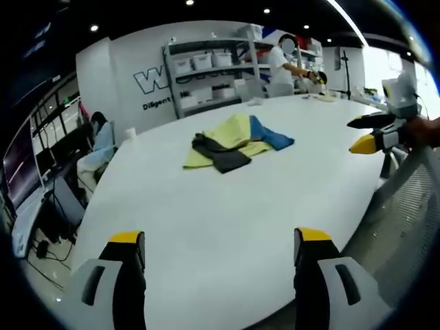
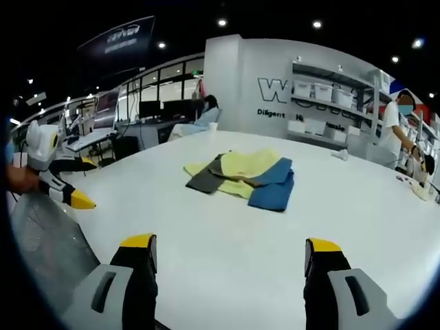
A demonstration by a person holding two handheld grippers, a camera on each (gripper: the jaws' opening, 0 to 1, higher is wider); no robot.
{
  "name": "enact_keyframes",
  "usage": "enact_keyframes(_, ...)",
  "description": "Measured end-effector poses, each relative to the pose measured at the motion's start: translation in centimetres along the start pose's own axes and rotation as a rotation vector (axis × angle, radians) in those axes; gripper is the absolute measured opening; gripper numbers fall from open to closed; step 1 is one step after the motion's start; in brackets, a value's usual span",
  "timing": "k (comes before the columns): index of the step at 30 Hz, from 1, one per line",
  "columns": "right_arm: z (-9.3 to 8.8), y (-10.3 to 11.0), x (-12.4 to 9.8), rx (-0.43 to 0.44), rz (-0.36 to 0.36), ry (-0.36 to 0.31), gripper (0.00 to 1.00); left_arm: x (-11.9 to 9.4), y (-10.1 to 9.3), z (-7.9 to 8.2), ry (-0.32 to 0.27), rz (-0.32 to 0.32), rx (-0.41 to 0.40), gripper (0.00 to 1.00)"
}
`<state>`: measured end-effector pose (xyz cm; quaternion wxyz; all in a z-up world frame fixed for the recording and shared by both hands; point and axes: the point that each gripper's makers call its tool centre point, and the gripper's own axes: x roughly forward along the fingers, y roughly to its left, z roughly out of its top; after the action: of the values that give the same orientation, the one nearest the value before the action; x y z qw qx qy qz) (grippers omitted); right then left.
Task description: Fold the garment on the visible template until the final outline fits inside the template.
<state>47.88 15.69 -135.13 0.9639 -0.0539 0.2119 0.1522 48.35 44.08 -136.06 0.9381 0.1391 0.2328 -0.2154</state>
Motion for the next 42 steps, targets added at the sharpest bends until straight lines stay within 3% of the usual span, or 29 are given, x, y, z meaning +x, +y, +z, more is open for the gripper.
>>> enact_keyframes(42,-0.87,-0.06,0.05,-0.007,0.003,0.045,0.83,0.08,-0.44,-0.52,0.029,-0.018,0.01,0.81)
